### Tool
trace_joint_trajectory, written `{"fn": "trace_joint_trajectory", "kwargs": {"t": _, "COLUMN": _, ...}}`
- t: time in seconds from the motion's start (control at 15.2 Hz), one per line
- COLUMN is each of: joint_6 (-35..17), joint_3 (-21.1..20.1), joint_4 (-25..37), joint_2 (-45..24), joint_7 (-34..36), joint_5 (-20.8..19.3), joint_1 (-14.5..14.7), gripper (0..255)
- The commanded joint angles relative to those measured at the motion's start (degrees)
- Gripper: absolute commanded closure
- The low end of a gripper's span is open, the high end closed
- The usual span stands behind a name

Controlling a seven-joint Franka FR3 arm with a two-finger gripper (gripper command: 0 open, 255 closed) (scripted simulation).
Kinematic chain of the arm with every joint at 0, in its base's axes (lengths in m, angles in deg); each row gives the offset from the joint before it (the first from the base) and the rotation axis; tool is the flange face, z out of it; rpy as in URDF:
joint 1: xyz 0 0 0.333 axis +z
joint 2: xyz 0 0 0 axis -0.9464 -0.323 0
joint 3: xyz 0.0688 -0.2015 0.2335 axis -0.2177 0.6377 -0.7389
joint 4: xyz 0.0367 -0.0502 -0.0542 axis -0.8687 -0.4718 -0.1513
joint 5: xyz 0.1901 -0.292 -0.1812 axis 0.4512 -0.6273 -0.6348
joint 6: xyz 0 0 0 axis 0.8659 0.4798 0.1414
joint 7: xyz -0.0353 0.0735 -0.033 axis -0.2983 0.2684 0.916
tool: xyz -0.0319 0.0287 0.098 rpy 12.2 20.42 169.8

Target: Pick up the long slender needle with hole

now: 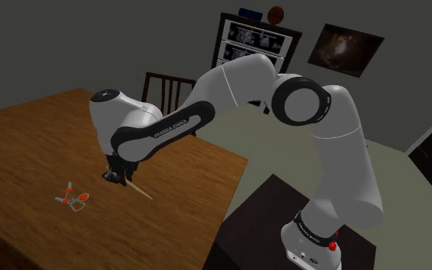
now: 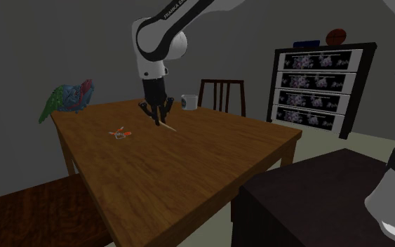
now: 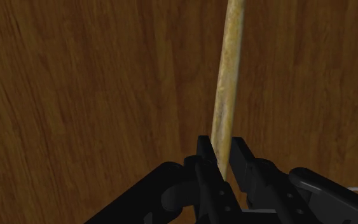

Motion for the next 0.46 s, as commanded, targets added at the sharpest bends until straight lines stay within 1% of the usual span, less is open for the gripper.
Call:
{"fn": "trace_joint_trajectory", "kwargs": {"t": 0.0, "joint_6": 0.95, "joint_3": -0.24, "joint_4": 0.02, "joint_2": 0.94, "joint_7": -0.20, "joint_5": 0.32, "joint_1": -0.14, "gripper": 255}}
{"fn": "trace_joint_trajectory", "kwargs": {"t": 0.26, "joint_6": 3.05, "joint_3": -0.67, "joint_4": 0.57, "joint_2": 2.56, "joint_7": -0.66, "joint_5": 0.95, "joint_1": -0.37, "gripper": 255}}
{"fn": "trace_joint_trajectory", "kwargs": {"t": 0.4, "joint_6": 3.13, "joint_3": -0.69, "joint_4": 0.60, "joint_2": 2.62, "joint_7": -0.68, "joint_5": 0.98, "joint_1": -0.37, "gripper": 255}}
